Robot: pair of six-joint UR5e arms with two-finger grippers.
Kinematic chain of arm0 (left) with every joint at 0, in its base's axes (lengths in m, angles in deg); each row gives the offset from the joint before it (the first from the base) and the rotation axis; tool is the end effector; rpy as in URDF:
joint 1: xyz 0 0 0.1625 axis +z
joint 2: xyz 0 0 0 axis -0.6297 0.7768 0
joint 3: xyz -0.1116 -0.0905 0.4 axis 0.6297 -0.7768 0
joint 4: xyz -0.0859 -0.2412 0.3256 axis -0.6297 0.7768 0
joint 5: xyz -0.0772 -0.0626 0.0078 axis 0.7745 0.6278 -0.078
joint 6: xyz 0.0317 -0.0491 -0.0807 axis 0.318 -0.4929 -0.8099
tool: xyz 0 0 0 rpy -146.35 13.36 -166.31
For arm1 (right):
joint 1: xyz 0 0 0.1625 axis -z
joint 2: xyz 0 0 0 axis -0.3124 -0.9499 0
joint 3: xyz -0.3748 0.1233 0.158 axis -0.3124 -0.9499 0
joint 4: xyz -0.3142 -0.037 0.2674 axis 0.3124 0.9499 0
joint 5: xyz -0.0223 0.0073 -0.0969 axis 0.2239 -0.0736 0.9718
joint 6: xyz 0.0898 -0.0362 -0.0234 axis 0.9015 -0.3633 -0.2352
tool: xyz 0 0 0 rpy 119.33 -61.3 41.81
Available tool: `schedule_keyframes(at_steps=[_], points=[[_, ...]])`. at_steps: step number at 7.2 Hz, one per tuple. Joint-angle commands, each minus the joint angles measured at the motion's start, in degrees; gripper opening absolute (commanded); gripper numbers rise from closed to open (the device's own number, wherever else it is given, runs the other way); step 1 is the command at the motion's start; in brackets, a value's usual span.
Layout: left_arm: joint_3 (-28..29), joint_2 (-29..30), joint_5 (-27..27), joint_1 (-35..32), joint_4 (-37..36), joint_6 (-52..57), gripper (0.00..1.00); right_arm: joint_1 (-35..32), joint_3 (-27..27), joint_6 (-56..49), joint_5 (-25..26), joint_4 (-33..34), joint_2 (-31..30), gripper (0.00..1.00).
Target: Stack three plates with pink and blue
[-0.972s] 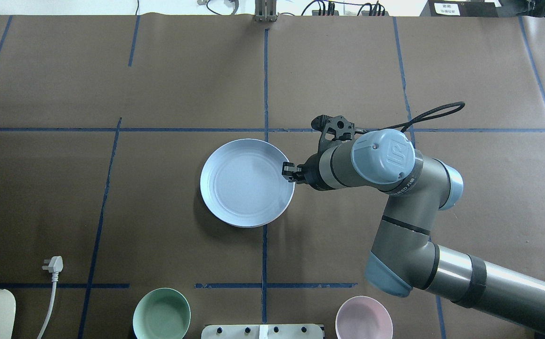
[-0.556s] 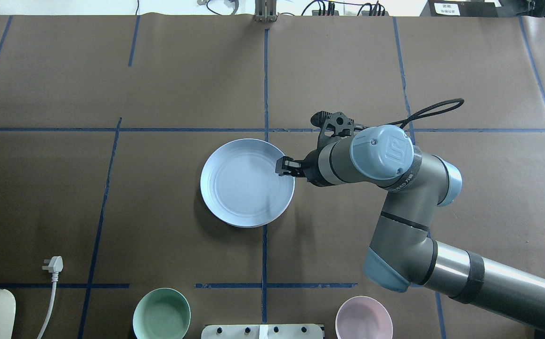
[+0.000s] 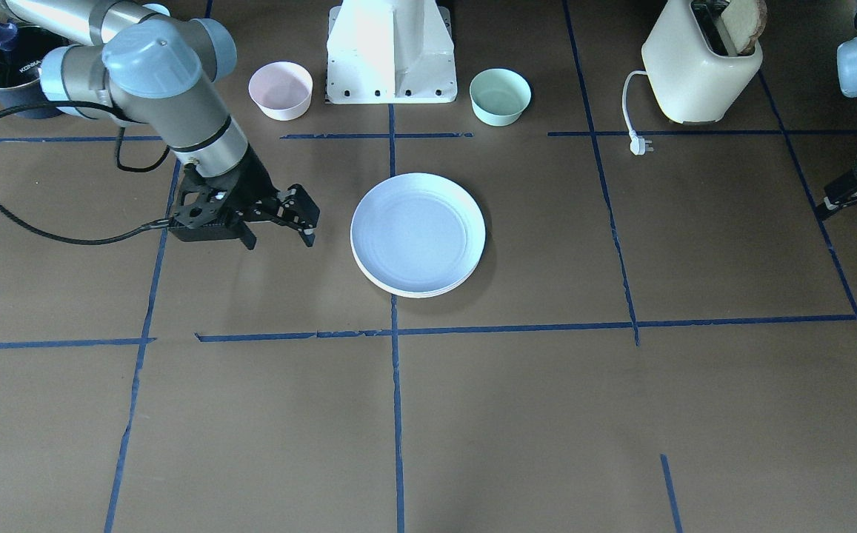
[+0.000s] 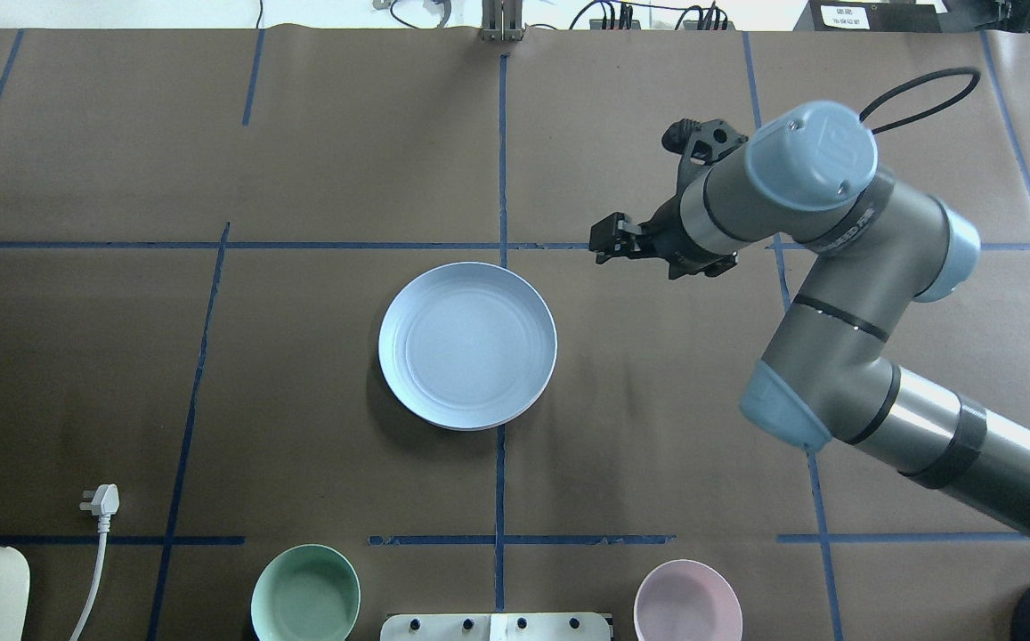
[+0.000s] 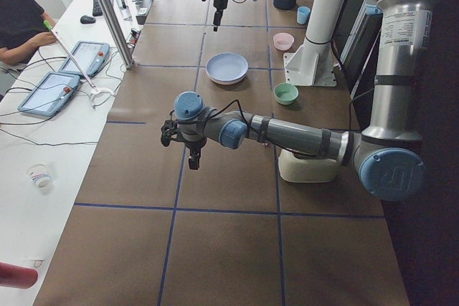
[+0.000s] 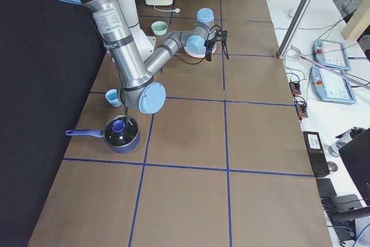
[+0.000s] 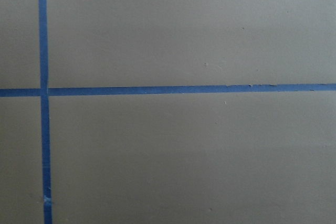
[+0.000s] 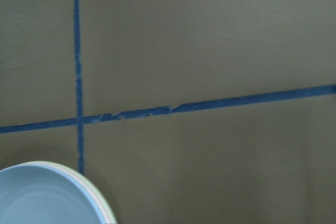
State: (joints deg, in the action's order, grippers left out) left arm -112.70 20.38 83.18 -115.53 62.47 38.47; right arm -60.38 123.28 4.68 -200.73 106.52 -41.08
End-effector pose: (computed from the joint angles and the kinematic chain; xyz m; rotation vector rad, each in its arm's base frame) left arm 0.0605 -0.5084 0.5539 0.0732 0.8802 0.0276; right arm -0.4052 -0.4915 0.2701 0.1225 -0.9697 0.1635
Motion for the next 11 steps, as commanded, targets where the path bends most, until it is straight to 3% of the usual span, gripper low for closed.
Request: schedule_keyframes(at_steps=[1,3,4,7,9,11], points=[[0.31,-0.18,-0.05,-4.33,-6.04,9.83,1.00,-7.28,3.42,-19.15,-3.74,10.70,-4.65,1.00],[1.45,-0.18,-0.31,-8.73,-13.87,20.92,1.00,-18.85,3.79,-34.81,-12.84,10.99,-12.64,1.00],[3.72,-0.18,-0.23,-10.58,-14.08,24.61,1.00,-25.87,1.96,-44.64,-15.68,11.08,-16.33,1.00],[7.08,-0.44,-0.23,-11.73,-14.08,25.88,1.00,-36.37,-8.49,-64.45,-20.97,10.73,-18.73,1.00],[7.08,-0.44,-0.23,-11.91,-14.17,25.79,1.00,-41.56,-11.24,-70.12,-24.64,10.29,-24.51,1.00],[6.91,-0.71,-0.14,-11.91,-14.17,25.79,1.00,-43.86,-11.51,-70.13,-26.52,10.20,-26.55,1.00]])
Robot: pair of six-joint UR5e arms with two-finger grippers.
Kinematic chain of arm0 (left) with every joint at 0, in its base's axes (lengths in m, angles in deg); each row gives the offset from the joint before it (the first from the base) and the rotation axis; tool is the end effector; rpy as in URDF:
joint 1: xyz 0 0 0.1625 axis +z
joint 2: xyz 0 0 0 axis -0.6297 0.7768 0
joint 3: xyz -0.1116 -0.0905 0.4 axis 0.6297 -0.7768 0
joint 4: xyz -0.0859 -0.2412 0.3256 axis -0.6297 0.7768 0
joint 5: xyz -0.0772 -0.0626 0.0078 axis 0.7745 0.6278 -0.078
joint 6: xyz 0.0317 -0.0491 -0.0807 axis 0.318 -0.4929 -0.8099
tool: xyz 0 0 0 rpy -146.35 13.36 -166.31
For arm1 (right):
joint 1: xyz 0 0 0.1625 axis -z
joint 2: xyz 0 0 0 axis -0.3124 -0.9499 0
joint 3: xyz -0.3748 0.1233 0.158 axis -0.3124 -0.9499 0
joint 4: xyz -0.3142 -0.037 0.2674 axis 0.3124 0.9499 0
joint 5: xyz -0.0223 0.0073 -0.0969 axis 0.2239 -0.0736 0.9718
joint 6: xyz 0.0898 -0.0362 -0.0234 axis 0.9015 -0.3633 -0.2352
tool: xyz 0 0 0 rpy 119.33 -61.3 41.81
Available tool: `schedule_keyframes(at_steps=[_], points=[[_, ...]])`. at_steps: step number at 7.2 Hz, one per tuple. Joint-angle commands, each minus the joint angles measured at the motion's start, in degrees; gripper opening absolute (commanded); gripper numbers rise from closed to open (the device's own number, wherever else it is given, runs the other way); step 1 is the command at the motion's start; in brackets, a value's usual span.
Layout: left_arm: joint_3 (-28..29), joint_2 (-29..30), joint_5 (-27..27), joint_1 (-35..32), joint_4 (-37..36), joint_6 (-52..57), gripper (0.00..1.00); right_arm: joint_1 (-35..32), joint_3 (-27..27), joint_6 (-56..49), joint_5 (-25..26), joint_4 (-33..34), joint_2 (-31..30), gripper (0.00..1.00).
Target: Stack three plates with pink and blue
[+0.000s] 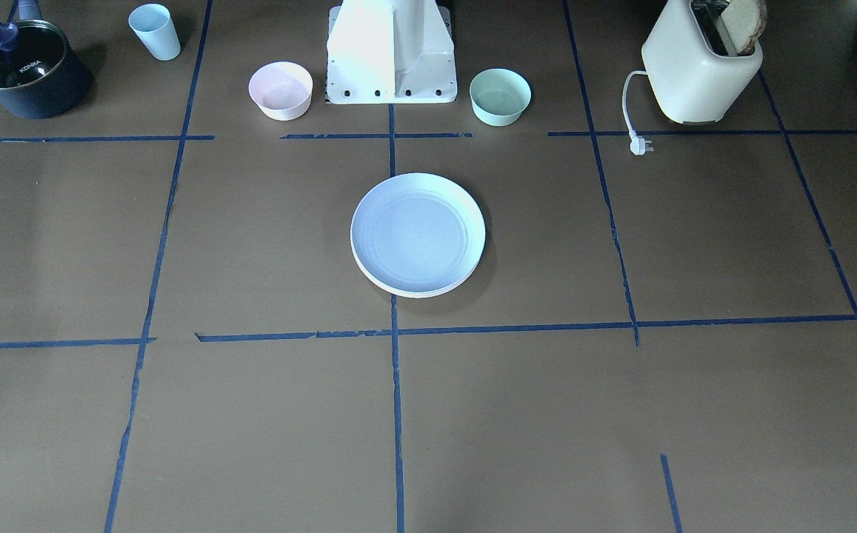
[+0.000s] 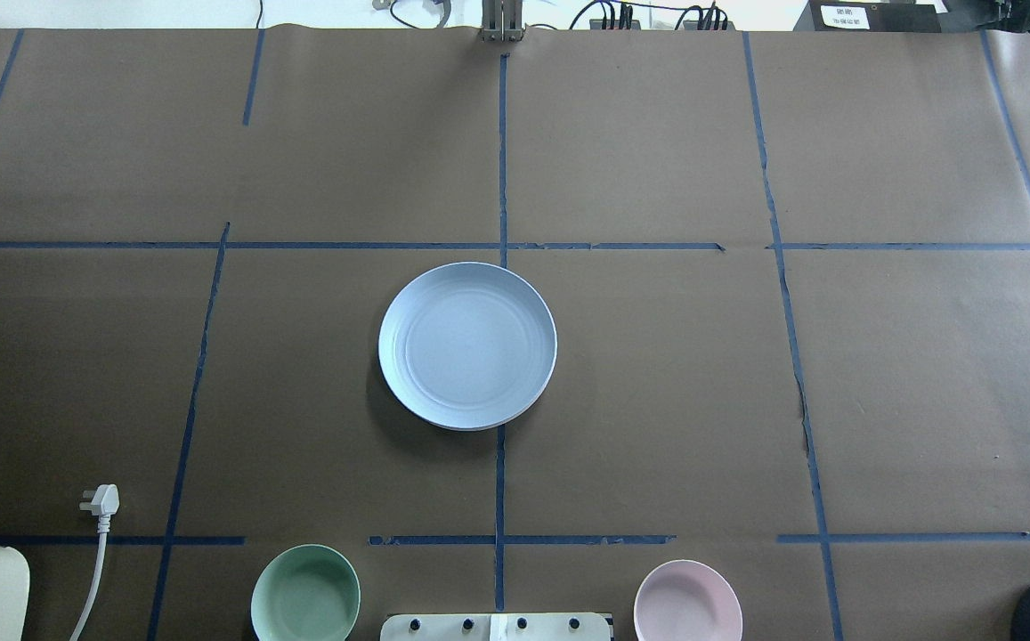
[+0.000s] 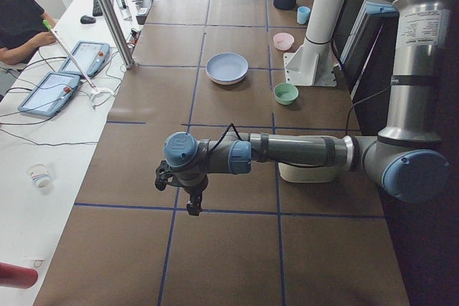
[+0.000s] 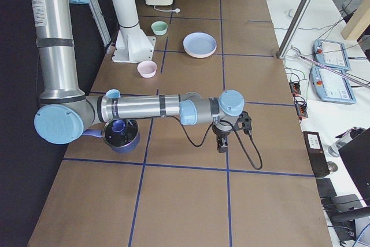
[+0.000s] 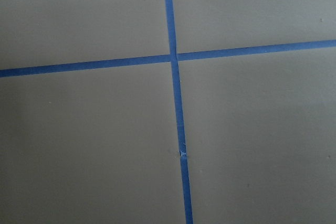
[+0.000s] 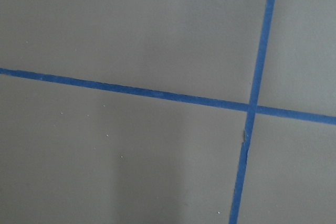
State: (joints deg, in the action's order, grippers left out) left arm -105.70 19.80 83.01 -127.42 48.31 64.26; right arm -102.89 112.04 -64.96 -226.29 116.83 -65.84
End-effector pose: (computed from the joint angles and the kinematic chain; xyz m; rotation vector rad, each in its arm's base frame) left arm -0.0463 -0.4914 0.6469 -0.0032 0.8269 0.0980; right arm 0.0092 -0.5176 0.6190 0.0501 -0.8749 -0.1237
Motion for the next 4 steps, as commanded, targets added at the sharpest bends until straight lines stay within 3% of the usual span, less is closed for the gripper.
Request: schedule_keyframes(at_steps=[1,4], points=[[0.00,-0.12,0.03,-0.03,0.00,0.00,1.00,-2.58,-0.26,-0.84,-0.35,-0.20,-2.67,1.00],[0.09,-0.04,-0.06,-0.03,0.08,0.00,1.00,-7.58,-0.18,-0.76,-1.04,0.23,-4.88,1.00]])
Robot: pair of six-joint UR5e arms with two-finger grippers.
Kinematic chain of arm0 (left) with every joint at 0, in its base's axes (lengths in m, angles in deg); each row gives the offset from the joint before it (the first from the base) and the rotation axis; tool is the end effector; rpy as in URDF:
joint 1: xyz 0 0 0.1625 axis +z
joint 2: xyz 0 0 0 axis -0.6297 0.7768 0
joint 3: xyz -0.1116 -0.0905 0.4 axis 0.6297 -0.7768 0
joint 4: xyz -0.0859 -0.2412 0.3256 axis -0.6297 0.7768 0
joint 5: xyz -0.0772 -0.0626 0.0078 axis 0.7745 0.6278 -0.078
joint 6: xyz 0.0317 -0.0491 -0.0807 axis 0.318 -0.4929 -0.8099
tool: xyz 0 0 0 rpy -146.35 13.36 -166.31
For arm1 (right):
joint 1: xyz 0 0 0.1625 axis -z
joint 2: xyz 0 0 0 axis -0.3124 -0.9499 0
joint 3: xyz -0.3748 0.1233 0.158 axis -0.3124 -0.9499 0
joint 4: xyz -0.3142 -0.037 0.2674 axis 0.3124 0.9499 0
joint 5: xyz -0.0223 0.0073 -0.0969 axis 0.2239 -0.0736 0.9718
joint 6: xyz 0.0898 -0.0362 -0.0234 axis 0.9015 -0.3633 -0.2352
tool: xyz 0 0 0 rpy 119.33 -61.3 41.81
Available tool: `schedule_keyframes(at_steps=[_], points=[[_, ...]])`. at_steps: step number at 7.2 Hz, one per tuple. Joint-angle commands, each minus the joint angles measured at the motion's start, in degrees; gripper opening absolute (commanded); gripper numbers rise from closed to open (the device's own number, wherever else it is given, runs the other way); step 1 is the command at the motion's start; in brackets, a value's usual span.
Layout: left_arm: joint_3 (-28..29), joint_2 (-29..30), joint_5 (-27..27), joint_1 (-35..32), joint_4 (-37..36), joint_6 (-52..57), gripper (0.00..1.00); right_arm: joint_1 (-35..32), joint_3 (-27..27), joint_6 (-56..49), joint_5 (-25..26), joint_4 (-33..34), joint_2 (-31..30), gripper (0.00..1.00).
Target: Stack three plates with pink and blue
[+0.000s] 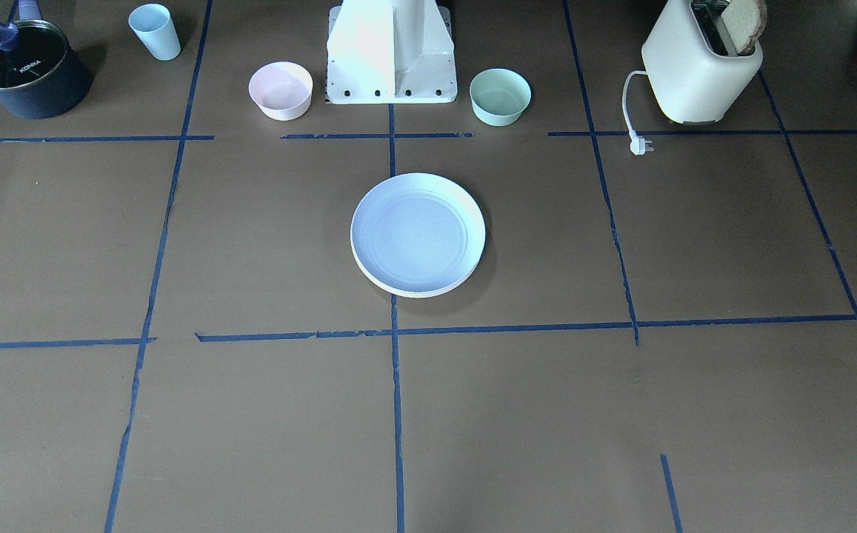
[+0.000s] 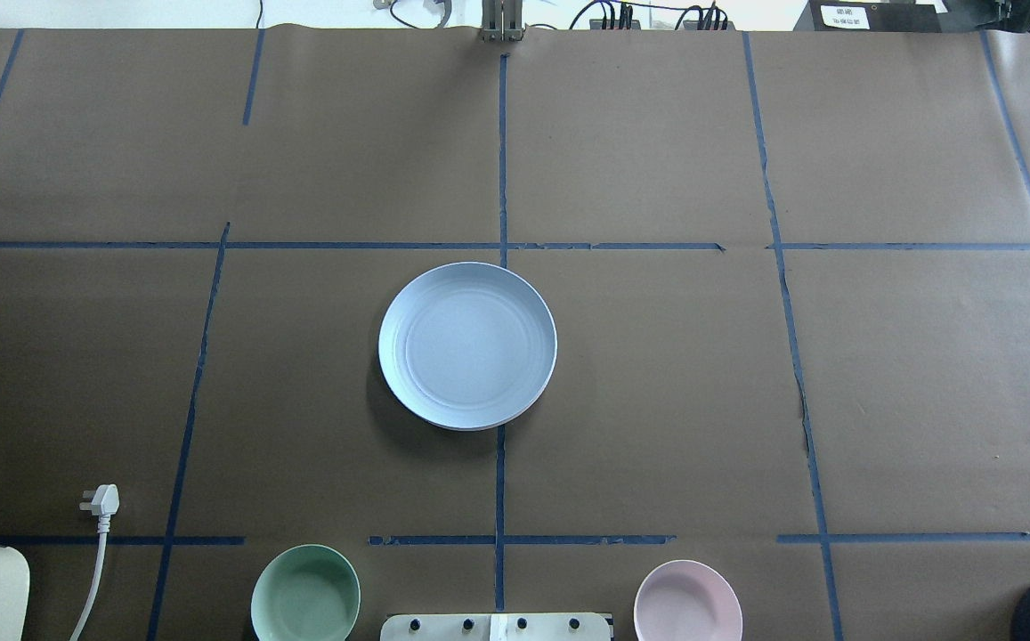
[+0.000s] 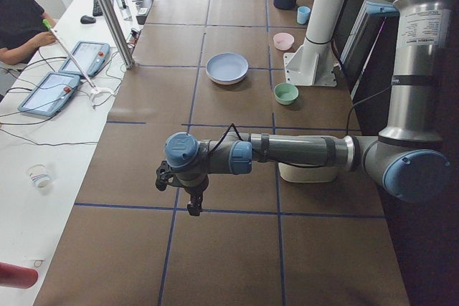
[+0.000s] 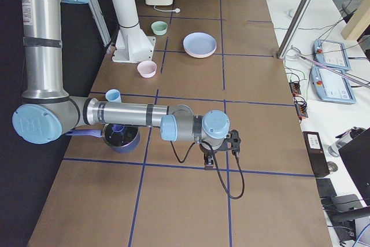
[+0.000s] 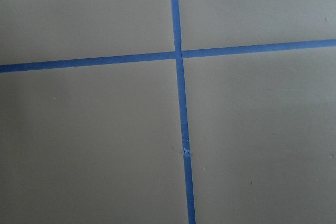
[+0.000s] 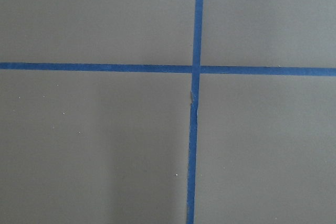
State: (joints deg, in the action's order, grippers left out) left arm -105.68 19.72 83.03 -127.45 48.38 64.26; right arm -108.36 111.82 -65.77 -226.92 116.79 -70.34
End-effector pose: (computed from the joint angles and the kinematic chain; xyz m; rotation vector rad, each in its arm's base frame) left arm -0.0465 -0.4908 0.6476 -0.0034 0.8273 0.0972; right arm 0.0577 -0.4767 0.6589 0.0215 -0.8824 -0.0121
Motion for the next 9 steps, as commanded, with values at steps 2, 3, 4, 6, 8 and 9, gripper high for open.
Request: schedule_keyframes(at_steps=[2,3,4,6,8,9], points=[[0.15,-0.05,-0.07,0.00,-0.08,0.00,1.00,-3.35,0.31,0.14,-0.59,0.63,-0.12,1.00],[0.15,-0.05,-0.07,0.00,-0.08,0.00,1.00,-3.62,0.39,0.14,-0.59,0.72,-0.11,1.00],[0.15,-0.66,0.02,0.00,0.10,0.00,1.00,-3.88,0.39,0.14,-0.68,0.72,-0.20,1.00],[0.07,-0.84,0.11,0.00,0.45,0.09,1.00,-3.88,0.39,0.40,-0.33,0.63,-0.20,1.00],[0.07,-0.84,0.11,-0.44,0.80,0.18,1.00,-3.88,0.39,0.49,-0.15,0.63,-0.11,1.00],[0.07,-0.84,0.11,-1.22,0.80,0.18,1.00,-3.88,0.39,0.49,-0.06,0.55,-0.03,1.00]])
